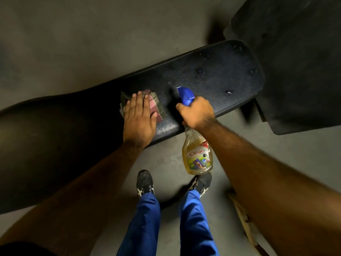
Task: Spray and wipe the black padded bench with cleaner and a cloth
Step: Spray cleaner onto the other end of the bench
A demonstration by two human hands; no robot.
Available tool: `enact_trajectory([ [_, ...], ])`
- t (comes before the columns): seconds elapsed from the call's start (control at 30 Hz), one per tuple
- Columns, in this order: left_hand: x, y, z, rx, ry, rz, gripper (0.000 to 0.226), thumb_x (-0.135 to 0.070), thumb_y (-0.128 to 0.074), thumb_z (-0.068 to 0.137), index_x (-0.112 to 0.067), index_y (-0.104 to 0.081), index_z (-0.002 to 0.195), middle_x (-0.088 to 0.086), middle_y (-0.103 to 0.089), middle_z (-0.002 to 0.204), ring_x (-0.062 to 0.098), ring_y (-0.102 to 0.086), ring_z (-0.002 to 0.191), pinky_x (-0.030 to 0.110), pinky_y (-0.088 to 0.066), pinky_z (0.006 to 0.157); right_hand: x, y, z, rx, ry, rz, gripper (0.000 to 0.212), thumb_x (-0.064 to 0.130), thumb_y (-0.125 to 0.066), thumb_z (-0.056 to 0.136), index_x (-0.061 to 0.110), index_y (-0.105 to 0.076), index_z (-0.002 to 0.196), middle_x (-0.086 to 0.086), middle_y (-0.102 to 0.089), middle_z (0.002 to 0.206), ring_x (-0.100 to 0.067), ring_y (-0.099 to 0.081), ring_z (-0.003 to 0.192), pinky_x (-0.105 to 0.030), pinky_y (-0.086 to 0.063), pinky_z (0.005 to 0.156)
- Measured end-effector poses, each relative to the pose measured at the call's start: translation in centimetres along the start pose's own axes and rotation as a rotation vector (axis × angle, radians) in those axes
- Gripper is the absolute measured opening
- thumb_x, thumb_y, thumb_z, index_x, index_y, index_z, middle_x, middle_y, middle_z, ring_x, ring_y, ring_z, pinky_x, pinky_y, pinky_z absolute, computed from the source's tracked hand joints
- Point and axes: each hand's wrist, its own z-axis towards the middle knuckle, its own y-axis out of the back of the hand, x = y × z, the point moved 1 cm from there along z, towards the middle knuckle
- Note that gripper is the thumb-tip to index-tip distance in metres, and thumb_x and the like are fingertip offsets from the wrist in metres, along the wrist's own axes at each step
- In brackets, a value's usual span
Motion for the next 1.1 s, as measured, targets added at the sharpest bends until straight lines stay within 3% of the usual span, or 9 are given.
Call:
enact_trajectory([
  [0.2, -0.2, 0.9, 0.0, 0.046, 0.003, 0.024, 0.062, -0.038, -0.034, 0.098, -0.001, -0.030, 0.149, 0.022, -0.027, 0.156, 0.034, -0.021, 0.147, 0.045, -0.014, 0.121, -0.8, -1.2, -1.8, 0.044, 0.005, 0.062, 0.025, 0.044, -0.067, 0.082, 0.028, -0.049, 0.073, -0.008, -0.072, 0.085, -0.030, -0.071, 0.081, -0.046, -0.059, 0.083],
  [0.37, -0.6, 4.2, -1.1, 0.065, -0.094, -0.020, 0.067, -0.034, -0.056, 0.089, -0.003, -0.039, 0.145, 0.018, -0.037, 0.152, 0.031, -0.029, 0.144, 0.044, -0.018, 0.120, -0.8, -1.2, -4.8, -0.037, 0.036, 0.131, 0.015, 0.036, -0.069, 0.081, 0.029, -0.056, 0.079, -0.002, -0.070, 0.081, -0.026, -0.069, 0.083, -0.043, -0.057, 0.082],
  [0.5, -0.6, 7.6, -2.6, 0.214, -0.129, -0.225, 0.053, -0.037, -0.061, 0.087, -0.016, -0.053, 0.135, 0.006, -0.056, 0.134, 0.024, -0.052, 0.124, 0.038, -0.040, 0.105, 1.4, 0.4, -7.2, -0.051, 0.135, 0.211, 0.014, 0.027, -0.069, 0.080, 0.029, -0.056, 0.077, 0.007, -0.064, 0.075, -0.020, -0.065, 0.080, -0.035, -0.052, 0.075],
  [0.63, 0.3, 11.0, -3.6, 0.434, -0.108, -0.518, 0.053, -0.037, -0.074, 0.079, -0.021, -0.059, 0.127, -0.001, -0.063, 0.123, 0.017, -0.060, 0.112, 0.026, -0.047, 0.093, 5.5, 1.6, -9.5, 0.006, 0.299, 0.388, 0.013, 0.023, -0.066, 0.067, 0.021, -0.065, 0.080, 0.007, -0.066, 0.074, -0.014, -0.062, 0.071, -0.037, -0.054, 0.074],
  [0.77, 2.0, 14.5, -4.1, 0.400, -0.081, -0.678, 0.057, -0.025, -0.078, 0.070, -0.013, -0.060, 0.123, 0.003, -0.063, 0.121, 0.017, -0.059, 0.112, 0.019, -0.044, 0.089, 10.5, 1.6, -11.3, 0.166, 0.536, 0.503, 0.033, 0.005, -0.064, 0.067, 0.034, -0.070, 0.082, 0.002, -0.072, 0.087, -0.018, -0.068, 0.086, -0.034, -0.055, 0.081],
  [0.87, 4.2, 16.5, -4.0, 0.380, -0.001, -0.705, 0.053, -0.013, -0.080, 0.074, -0.011, -0.058, 0.122, -0.010, -0.054, 0.104, 0.004, -0.058, 0.093, 0.003, -0.038, 0.071, 14.0, 0.3, -11.9, 0.270, 0.661, 0.470, 0.037, 0.001, -0.063, 0.066, 0.024, -0.074, 0.093, 0.006, -0.068, 0.094, -0.019, -0.064, 0.098, -0.020, -0.049, 0.088],
  [0.93, 5.8, 17.1, -3.8, 0.342, 0.035, -0.747, 0.056, -0.005, -0.078, 0.076, -0.010, -0.054, 0.127, -0.013, -0.052, 0.103, -0.002, -0.053, 0.083, -0.002, -0.035, 0.071, 16.2, -0.6, -12.0, 0.349, 0.715, 0.456, 0.040, 0.000, -0.060, 0.066, 0.020, -0.073, 0.098, 0.010, -0.068, 0.095, -0.016, -0.062, 0.099, -0.018, -0.047, 0.089],
  [1.03, 8.1, 17.9, -3.6, 0.330, 0.103, -0.825, 0.059, -0.004, -0.078, 0.074, -0.010, -0.054, 0.127, 0.002, -0.062, 0.117, 0.007, -0.058, 0.102, 0.023, -0.049, 0.093, 19.2, -1.9, -11.7, 0.463, 0.744, 0.439, 0.043, 0.001, -0.059, 0.065, 0.026, -0.072, 0.097, -0.009, -0.070, 0.108, -0.022, -0.064, 0.105, -0.022, -0.050, 0.090],
  [1.1, 9.7, 17.8, -3.4, 0.342, 0.169, -0.864, 0.057, -0.004, -0.079, 0.073, -0.011, -0.057, 0.124, 0.003, -0.066, 0.114, 0.012, -0.064, 0.103, 0.037, -0.053, 0.095, 20.7, -2.9, -10.9, 0.507, 0.706, 0.435, 0.046, 0.002, -0.060, 0.064, 0.020, -0.071, 0.106, -0.019, -0.065, 0.122, -0.020, -0.065, 0.105, -0.021, -0.051, 0.085],
])
